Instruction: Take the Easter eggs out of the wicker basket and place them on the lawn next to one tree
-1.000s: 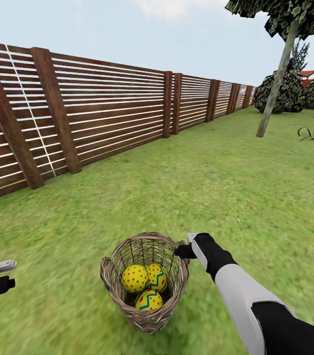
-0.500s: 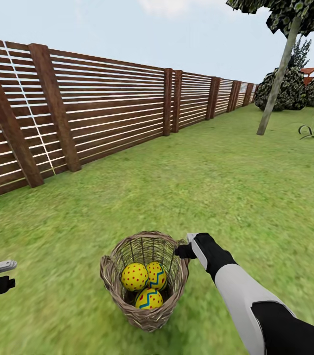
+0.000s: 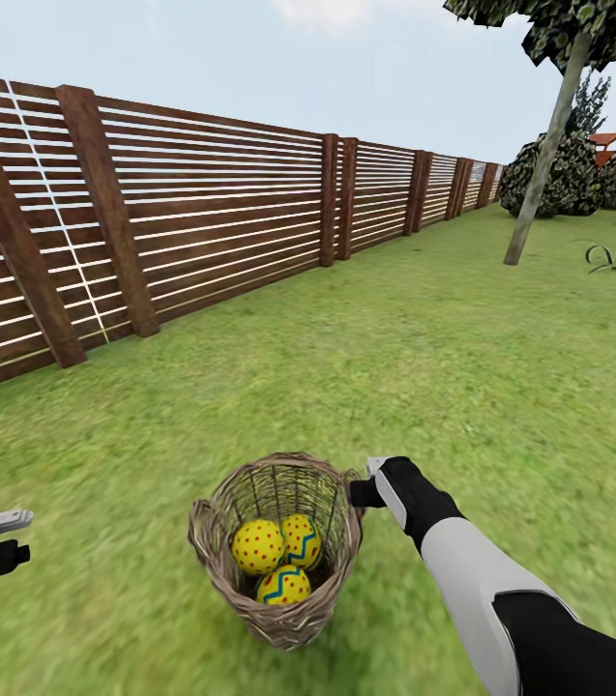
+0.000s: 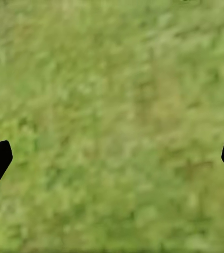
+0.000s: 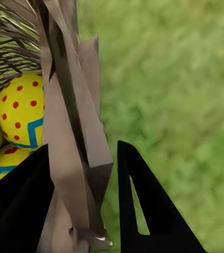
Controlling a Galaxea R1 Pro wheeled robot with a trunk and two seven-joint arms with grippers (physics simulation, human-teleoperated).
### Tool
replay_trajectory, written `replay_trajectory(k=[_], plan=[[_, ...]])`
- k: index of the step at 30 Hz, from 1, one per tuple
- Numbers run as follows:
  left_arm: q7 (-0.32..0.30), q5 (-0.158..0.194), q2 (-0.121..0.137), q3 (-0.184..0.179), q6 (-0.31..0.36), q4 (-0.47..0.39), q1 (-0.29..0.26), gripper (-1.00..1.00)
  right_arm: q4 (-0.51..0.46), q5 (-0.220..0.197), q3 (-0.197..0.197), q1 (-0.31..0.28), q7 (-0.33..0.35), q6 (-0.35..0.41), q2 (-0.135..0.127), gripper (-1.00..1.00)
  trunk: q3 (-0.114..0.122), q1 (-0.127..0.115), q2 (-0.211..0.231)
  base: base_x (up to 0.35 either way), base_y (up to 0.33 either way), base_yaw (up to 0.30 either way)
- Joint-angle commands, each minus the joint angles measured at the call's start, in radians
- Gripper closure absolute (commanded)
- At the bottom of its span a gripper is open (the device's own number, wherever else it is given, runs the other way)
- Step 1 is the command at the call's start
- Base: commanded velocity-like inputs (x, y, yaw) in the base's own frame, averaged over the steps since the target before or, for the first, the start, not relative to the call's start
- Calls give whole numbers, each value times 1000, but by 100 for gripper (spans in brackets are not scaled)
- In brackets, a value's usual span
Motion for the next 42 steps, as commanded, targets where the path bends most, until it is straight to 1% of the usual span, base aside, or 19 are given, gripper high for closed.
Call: replay_trajectory(k=[1, 12, 18, 27, 29, 30, 32, 34, 36, 37, 38, 39, 40, 42], plan=[[6, 9, 0, 1, 4, -1, -1, -100, -1, -1, -1, 0, -4, 5, 1, 100, -1, 0, 0, 0, 0, 0], [6, 10, 0, 1, 4, -1, -1, -100, -1, -1, 0, 0, -4, 4, 1, 100, -1, 0, 0, 0, 0, 0], [6, 10, 1, 1, 2, 8, 0, -100, -1, -1, 0, 0, -4, 4, 1, 100, 22, -3, 1, 0, 0, 0], [6, 9, 2, 1, -27, 32, 0, -100, -3, -1, 0, 0, -3, 4, 1, 100, 50, -37, 64, 0, 0, 0], [6, 9, 3, 1, -42, 63, 0, -100, -4, -1, 0, 0, -3, 4, 1, 100, 57, -45, 78, 0, 0, 0], [6, 9, 4, 1, -70, 93, -1, -100, -4, -1, 0, 0, -3, 4, 1, 100, 60, -49, 85, 0, 0, 0], [6, 10, 5, 1, -104, 144, 0, -100, -4, -1, 0, 0, -3, 4, 1, 100, 66, -57, 99, 0, 0, 0], [5, 9, 7, 1, -171, 214, 0, -100, -4, -1, 0, 0, -3, 4, 1, 100, 72, -64, 113, 0, 0, 0], [5, 9, 8, 2, -260, 315, 0, -100, -4, -1, 0, 0, -3, 4, 2, 100, 79, -72, 127, 0, 0, 0], [5, 9, 12, 2, -326, 382, 1, -100, -4, -1, 0, 0, -3, 4, 2, 100, 82, -76, 134, 0, 0, 0], [6, 9, 20, 2, -376, 428, 1, -100, -4, -1, 0, 0, -3, 4, 2, 100, 85, -80, 141, 0, 0, 0], [8, 9, 38, 1, -467, 503, 1, -100, -4, -1, 0, 0, -3, 4, 2, 100, 88, -83, 148, 0, 0, 0], [10, 10, 49, 1, -536, 562, 1, -100, -4, -2, 0, 0, -3, 4, 2, 100, 91, -87, 155, 0, 0, 0], [14, 10, 87, 1, -750, 752, 2, -100, -4, -2, 0, 0, -3, 4, 2, 100, 97, -95, 169, 0, 0, 0]])
